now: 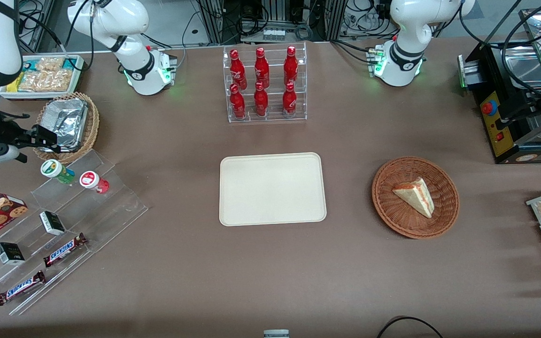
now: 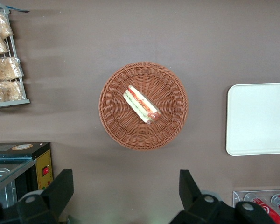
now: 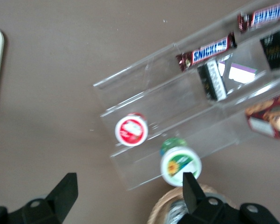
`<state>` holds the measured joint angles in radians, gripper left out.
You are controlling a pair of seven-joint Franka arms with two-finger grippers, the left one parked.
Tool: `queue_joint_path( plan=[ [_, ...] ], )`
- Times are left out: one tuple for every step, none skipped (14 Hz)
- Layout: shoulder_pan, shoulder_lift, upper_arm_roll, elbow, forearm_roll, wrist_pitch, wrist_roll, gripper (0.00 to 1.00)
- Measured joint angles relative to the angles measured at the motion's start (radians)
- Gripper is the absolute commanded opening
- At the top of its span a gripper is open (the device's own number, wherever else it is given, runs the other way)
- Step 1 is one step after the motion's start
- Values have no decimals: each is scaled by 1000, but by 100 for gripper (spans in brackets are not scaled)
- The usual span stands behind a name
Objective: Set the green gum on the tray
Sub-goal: 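Move the right gripper toward the green-lidded gum bottle on the acrylic rack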
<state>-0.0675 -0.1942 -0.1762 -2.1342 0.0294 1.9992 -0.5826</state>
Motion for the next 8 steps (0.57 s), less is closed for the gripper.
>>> queue_joint_path(
  plan=[
    [-1, -7, -32, -48, 0, 67, -92, 100],
    [-2, -9, -57, -86, 0, 120, -155, 100],
    [-2, -10, -72, -118, 0, 162, -199, 100],
    [-2, -10, -77, -146, 0, 197, -230, 100],
    [-2, -10, -77, -170, 0, 229, -253, 100],
    [-1, -10, -76, -191, 0, 256, -274, 100],
    [-1, -10, -76, -209, 0, 278, -292, 100],
    [0, -9, -76, -220, 0, 295, -308, 100]
  ],
)
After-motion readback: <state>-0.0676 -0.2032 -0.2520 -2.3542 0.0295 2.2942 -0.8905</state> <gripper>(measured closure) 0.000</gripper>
